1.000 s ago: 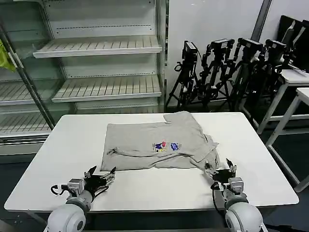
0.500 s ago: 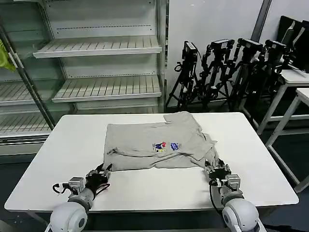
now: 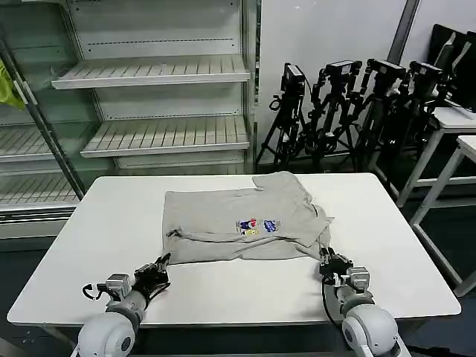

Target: Fold and organize the clothes.

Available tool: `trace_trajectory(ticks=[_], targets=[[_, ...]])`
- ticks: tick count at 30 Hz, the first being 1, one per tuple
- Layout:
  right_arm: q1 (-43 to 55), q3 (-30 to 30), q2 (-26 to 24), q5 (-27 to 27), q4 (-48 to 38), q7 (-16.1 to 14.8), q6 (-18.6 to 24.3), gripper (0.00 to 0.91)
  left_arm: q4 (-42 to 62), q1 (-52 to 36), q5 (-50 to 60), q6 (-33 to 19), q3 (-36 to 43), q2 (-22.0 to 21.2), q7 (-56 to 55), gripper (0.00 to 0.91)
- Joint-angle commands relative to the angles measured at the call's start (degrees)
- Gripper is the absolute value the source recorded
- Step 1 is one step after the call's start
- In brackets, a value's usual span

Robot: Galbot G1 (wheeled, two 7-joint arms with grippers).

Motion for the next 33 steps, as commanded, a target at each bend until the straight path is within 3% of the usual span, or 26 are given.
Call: trace_trajectory(ticks=[1,12,21,22,23,24,25,33], targets=[[-1.5,0.4,0.0,0.4,3.5,0.1,0.4,0.0,-3.5,2.5,-0.3,0.0,-0.3,0.0,0.0,0.05],[-19.5,5.2,-0.3,-3.4,18.7,-0.3,0.5,0.0,-15.6,15.2,3.4,0.3,-3.1,0.1,-0.4,0.05],[-31.0,7.8,0.6,-7.7,27.6,-0.9,1.0,0.0,-19.7,25.2,8.6,-1.2,-4.8,-0.1,-1.5,0.05],[-31.2,7.8,0.6,-7.7,27.7,-0.9,0.9,0.04,-19.6,25.3,8.7,-1.2,-4.8,-0.1,-1.6,0.05],[-31.1,7.8,0.5,-7.8,27.8,-0.9,0.6,0.584,-19.2,25.2,8.8,-1.0,-5.0,0.1,-1.8,0.101],[-30.7,7.9,0.4,-7.8,27.7,-0.9,0.3,0.907,-18.9,25.0,9.0,-1.0,-5.0,0.2,-1.8,0.705],[-30.3,8.0,0.4,-7.9,27.2,-0.9,-0.2,0.907,-18.7,24.7,9.0,-0.9,-5.0,0.3,-1.8,0.907],[-28.8,8.4,1.3,-8.2,26.3,-1.0,1.4,0.907,-18.3,24.8,8.6,0.2,-6.2,0.5,-2.7,0.907]])
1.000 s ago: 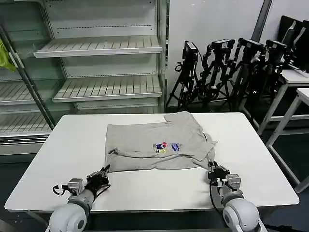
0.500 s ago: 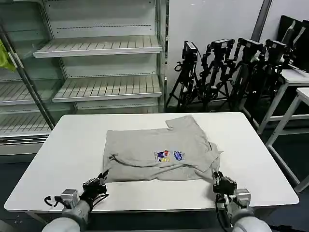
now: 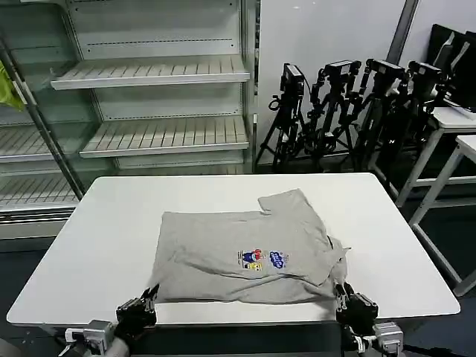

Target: Fold and organize the clothes.

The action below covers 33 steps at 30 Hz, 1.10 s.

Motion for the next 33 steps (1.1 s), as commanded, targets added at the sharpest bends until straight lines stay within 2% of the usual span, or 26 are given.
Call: trace_trajectory(ticks=[1,3,5,6,7,9,12,14,15,17,18,20,23,27,33], targets=[[-2.2,0.5,0.4,-0.6,2.3,0.3,1.2,0.907,-1.8,3.0,1.2,0.3,-1.1,-0.1,-0.4,0.907],[-1.1,0.8,0.2,-0.7,2.5,-0.2,1.7,0.907,-2.8,2.9,1.0,0.3,-1.8,-0.1,-0.4,0.907],[0.3,0.5,-0.4,-0.6,2.9,1.2,3.4,0.907,-4.4,2.8,0.3,0.1,-2.9,0.1,-0.4,0.907],[2.0,-0.6,-1.4,-0.6,3.3,7.0,3.1,0.907,-5.2,2.9,-0.2,0.0,-3.5,0.1,-0.5,0.907],[3.6,-0.6,-1.7,0.4,3.5,8.9,1.5,0.907,-6.1,2.8,-1.0,-0.3,-4.2,0.2,-0.6,0.907],[8.2,-0.2,-2.3,2.3,1.2,9.5,-0.1,0.907,-5.9,-0.5,-3.4,-0.5,-4.0,0.7,-1.3,0.907],[17.2,-2.6,-2.3,2.4,-4.4,11.2,0.4,0.907,-3.7,-4.9,-6.1,-1.6,-3.8,2.6,-1.3,0.907],[23.1,-4.5,-2.6,5.3,-8.5,13.7,0.8,0.907,-0.7,-10.1,-6.0,-1.3,-1.4,3.4,-1.3,0.907],[26.5,-6.3,-2.4,9.1,-10.9,15.2,1.0,0.907,0.8,-12.0,-5.9,-1.3,-0.7,3.9,-1.2,0.907],[31.9,-8.9,-2.0,8.9,-14.1,15.3,1.3,0.907,3.2,-15.9,-6.0,-1.0,0.7,4.0,-1.4,0.907],[35.3,-11.1,-1.9,7.8,-17.5,15.4,0.9,0.907,6.0,-20.6,-6.1,0.5,2.0,3.9,-1.9,0.907],[40.2,-13.2,-1.3,6.7,-20.4,15.6,-3.8,0.907,8.7,-23.2,-6.4,0.8,3.1,4.2,-1.9,0.907],[48.7,-16.9,-0.4,4.7,-28.8,15.4,-4.8,0.907,14.2,-30.9,-7.7,2.2,6.4,4.6,-2.7,0.907],[54.8,-20.0,0.0,6.0,-36.5,15.4,-5.0,0.907,19.6,-36.2,-7.7,3.4,9.6,4.7,-4.1,0.907],[62.6,-24.3,0.3,13.1,-44.2,15.0,-5.1,0.907,25.6,-43.6,-7.5,3.8,13.9,4.2,-4.6,0.907]])
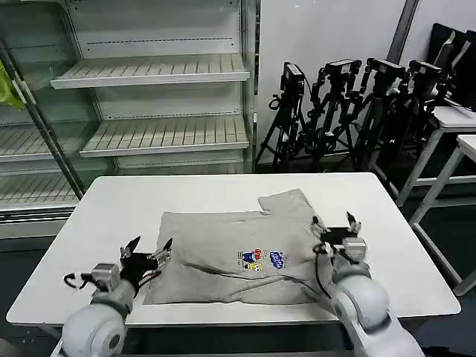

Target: Fold and organize the clothes.

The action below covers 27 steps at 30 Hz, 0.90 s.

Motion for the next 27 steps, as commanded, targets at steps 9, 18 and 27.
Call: trace_trajectory(ticks=[9,18,27], targets=[[24.1,-10.1,1.6,7.4,-26.0,-0.2,-1.3,0.907,19.9,-21.0,-0.3,1.3,11.2,-1.3,-1.1,0.907],[27.4,-10.9,3.2,10.0,-32.8,-1.8,-1.3,0.907,23.8,-24.1,-3.2,1.4,12.7,-1.3,-1.7,0.907],[28.8,-11.0,4.3,12.2,-38.7,-2.8,-1.4,0.907,25.0,-24.0,-7.8,1.5,12.6,-0.5,-2.0,0.907]])
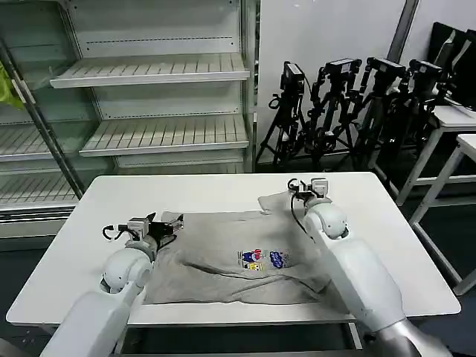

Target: Fold and organize the clothes.

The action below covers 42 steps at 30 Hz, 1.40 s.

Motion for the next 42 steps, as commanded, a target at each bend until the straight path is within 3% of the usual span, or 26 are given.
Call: trace_trajectory(ticks=[1,10,11,12,13,14,15,17,18,42], targets=[[3.0,-1.0,0.4,1.7,-6.9,-0.2,-0.1,0.907,3.6,-3.0,-3.5,0.1,1.2,0.1,-0.2,0.907],[3.8,-1.0,1.8,3.3,-11.5,-0.5,-0.2,0.907,6.4,-5.0,-4.8,0.1,2.3,-0.1,-0.2,0.907],[3.9,-0.9,1.9,3.4,-11.8,-0.6,-0.1,0.907,6.8,-5.0,-4.8,0.1,2.4,-0.1,-0.2,0.695],[4.0,-0.9,2.0,3.4,-12.2,-0.9,-0.2,0.907,7.3,-5.2,-4.8,0.1,2.6,-0.1,-0.1,0.322],[4.0,-1.0,2.1,3.5,-12.4,-1.0,-0.2,0.806,7.5,-5.3,-4.8,0.1,2.7,-0.2,0.0,0.05],[4.1,-1.1,2.2,3.5,-12.6,-1.3,-0.2,0.705,7.7,-5.3,-4.8,0.1,2.8,-0.2,0.0,0.05],[4.1,-1.2,2.2,3.6,-12.8,-1.6,-0.2,0.363,8.0,-5.3,-4.7,0.1,2.9,-0.2,0.0,0.05],[4.1,-1.4,2.2,3.7,-12.9,-1.9,-0.2,0.04,8.2,-5.2,-4.7,0.1,2.9,-0.2,0.0,0.05],[3.9,-1.7,2.1,4.0,-12.8,-2.2,-0.2,0.0,8.4,-5.1,-4.7,0.1,2.9,-0.2,0.1,0.05],[2.5,-0.3,2.3,5.7,-9.9,-3.8,0.3,0.0,6.3,-2.7,-5.3,-1.0,1.8,0.0,1.9,0.05]])
